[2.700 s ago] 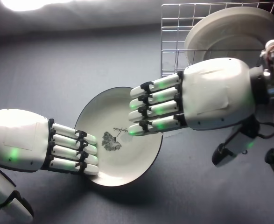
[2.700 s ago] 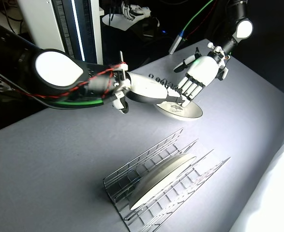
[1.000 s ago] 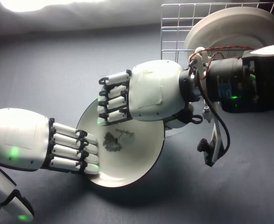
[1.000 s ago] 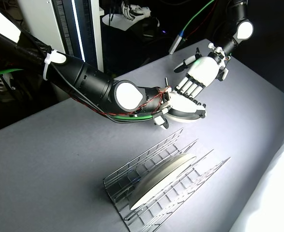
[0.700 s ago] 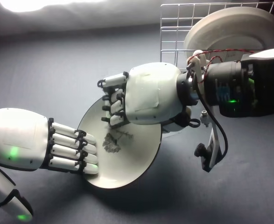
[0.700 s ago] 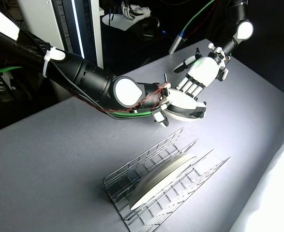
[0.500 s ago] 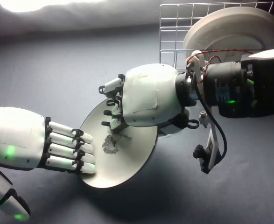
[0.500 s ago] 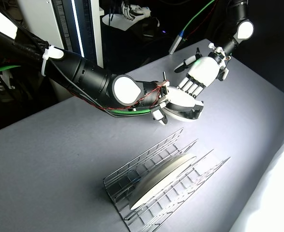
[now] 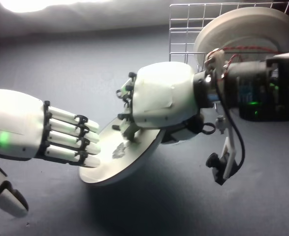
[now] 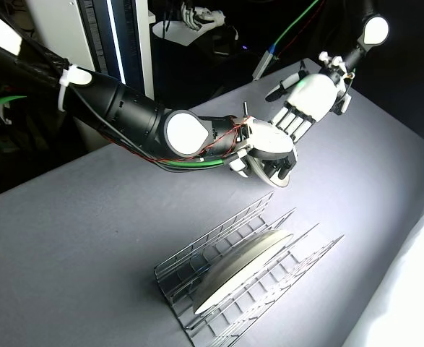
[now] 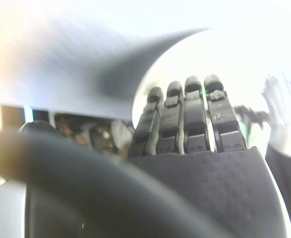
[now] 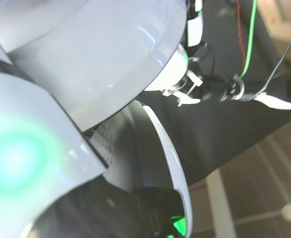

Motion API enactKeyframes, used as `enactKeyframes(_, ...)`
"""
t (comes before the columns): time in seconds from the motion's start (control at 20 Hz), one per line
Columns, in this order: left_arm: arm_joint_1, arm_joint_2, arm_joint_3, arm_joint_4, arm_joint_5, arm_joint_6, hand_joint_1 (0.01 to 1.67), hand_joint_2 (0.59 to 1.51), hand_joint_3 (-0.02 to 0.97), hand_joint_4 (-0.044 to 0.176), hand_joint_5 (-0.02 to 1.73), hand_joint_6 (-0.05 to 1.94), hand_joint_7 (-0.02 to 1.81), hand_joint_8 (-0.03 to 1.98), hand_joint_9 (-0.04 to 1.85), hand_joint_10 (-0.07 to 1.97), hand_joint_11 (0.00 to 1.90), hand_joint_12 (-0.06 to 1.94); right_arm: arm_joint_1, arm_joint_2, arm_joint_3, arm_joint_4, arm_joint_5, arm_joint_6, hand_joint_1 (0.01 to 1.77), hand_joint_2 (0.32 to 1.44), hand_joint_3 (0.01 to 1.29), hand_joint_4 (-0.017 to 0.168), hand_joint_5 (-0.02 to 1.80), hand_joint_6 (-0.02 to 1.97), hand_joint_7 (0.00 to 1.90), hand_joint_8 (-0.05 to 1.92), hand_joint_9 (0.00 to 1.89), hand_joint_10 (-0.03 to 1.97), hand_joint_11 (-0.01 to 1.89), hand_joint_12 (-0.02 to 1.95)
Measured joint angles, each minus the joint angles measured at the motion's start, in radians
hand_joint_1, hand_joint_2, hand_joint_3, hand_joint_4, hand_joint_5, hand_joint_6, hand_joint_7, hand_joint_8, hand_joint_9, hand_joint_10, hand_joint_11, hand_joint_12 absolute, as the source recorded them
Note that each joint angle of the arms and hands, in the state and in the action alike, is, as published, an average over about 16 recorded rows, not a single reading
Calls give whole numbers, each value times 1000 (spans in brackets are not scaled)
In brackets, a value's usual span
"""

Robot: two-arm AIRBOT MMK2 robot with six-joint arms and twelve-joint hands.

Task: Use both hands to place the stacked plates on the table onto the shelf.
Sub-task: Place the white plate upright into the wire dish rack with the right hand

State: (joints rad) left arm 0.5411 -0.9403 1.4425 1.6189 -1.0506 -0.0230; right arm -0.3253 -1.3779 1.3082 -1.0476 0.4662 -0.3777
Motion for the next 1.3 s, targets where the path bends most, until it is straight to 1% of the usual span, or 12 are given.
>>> enactKeyframes(0.15, -38, 41, -22, 5, 3, -31, 15, 1112, 3, 3, 3, 13, 16, 9, 22, 5, 14, 12, 10, 36, -35, 75, 5, 0, 1255, 1010, 17, -9, 877, 447, 992, 519, 956, 1053, 648, 1148)
enactKeyframes(0.2, -49, 55, -28, 6, 5, -41, 15, 1111, 4, 4, 5, 14, 16, 8, 22, 5, 15, 12, 13, 48, -47, 104, 7, 0, 1261, 1009, 17, -8, 890, 488, 1006, 539, 956, 1083, 653, 1148)
enactKeyframes(0.45, -93, 124, -52, 7, 17, -87, 15, 1108, 4, 6, 9, 11, 16, 8, 21, 6, 14, 12, 33, 111, -114, 252, 18, -1, 1288, 1009, 17, -6, 941, 688, 1046, 625, 934, 1082, 654, 1160)
enactKeyframes(0.65, -113, 165, -59, 1, 29, -110, 15, 1110, 4, 7, 11, 10, 16, 8, 20, 6, 13, 12, 49, 150, -161, 364, 25, 2, 1305, 1009, 16, -4, 970, 818, 1067, 681, 922, 1097, 642, 1170)
enactKeyframes(0.75, -119, 180, -58, -3, 35, -117, 15, 1111, 4, 7, 11, 10, 17, 8, 21, 6, 13, 12, 57, 167, -182, 420, 25, 6, 1311, 1009, 15, -3, 979, 868, 1073, 704, 918, 1105, 637, 1175)
enactKeyframes(1.0, -121, 205, -52, -14, 46, -123, 15, 1113, 4, 7, 14, 10, 18, 8, 21, 5, 13, 12, 85, 202, -226, 569, 14, 21, 1314, 1009, 15, -3, 974, 897, 1067, 718, 916, 1118, 634, 1176)
enactKeyframes(1.15, -114, 212, -46, -20, 52, -119, 15, 1113, 3, 7, 15, 10, 19, 8, 21, 5, 13, 12, 107, 222, -250, 665, -8, 34, 1316, 1009, 16, -3, 971, 910, 1066, 719, 920, 1119, 639, 1169)
enactKeyframes(1.3, -102, 213, -34, -23, 62, -111, 14, 1113, 3, 6, 16, 10, 19, 8, 21, 5, 13, 12, 132, 242, -272, 763, -45, 47, 1318, 1009, 16, -3, 965, 923, 1066, 721, 923, 1119, 640, 1170)
